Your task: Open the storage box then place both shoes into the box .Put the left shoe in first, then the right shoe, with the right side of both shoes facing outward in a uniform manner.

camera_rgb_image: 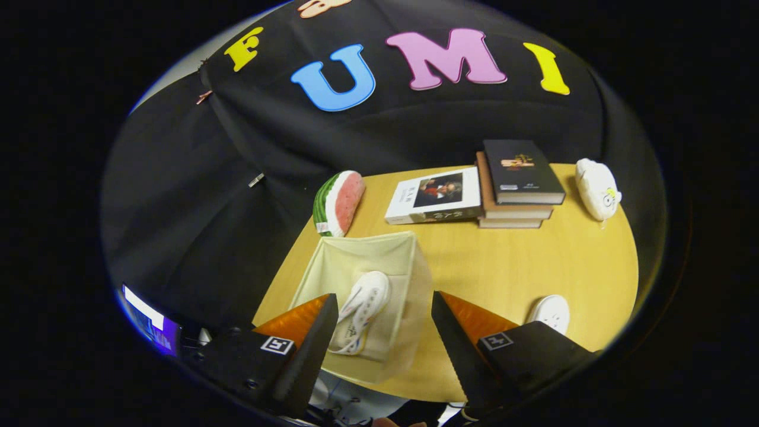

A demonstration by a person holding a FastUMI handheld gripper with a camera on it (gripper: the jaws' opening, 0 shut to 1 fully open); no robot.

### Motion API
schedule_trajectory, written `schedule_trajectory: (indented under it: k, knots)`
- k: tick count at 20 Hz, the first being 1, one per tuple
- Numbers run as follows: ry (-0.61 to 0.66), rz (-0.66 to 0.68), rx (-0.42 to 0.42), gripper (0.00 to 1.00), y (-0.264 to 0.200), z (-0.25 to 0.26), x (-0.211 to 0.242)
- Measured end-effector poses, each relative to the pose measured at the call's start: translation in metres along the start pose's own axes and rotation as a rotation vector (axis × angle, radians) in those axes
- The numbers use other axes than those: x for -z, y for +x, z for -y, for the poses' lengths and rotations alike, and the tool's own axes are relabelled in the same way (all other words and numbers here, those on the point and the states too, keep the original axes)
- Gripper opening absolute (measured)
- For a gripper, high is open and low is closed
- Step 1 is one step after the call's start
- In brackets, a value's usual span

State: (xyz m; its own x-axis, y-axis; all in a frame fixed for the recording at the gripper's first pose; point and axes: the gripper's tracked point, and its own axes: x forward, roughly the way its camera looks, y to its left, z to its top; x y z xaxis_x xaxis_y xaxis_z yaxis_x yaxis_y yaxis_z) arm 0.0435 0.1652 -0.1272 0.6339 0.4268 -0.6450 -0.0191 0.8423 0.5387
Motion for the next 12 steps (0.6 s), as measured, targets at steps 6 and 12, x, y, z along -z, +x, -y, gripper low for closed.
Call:
schedule_trajectory:
  k: [6, 12]
  knots:
    - [-0.155, -0.026, 0.262, 0.98, -0.055, 0.148, 0.053]
    - [-0.151, -0.185, 0.397, 0.90, -0.072, 0.237, 0.147]
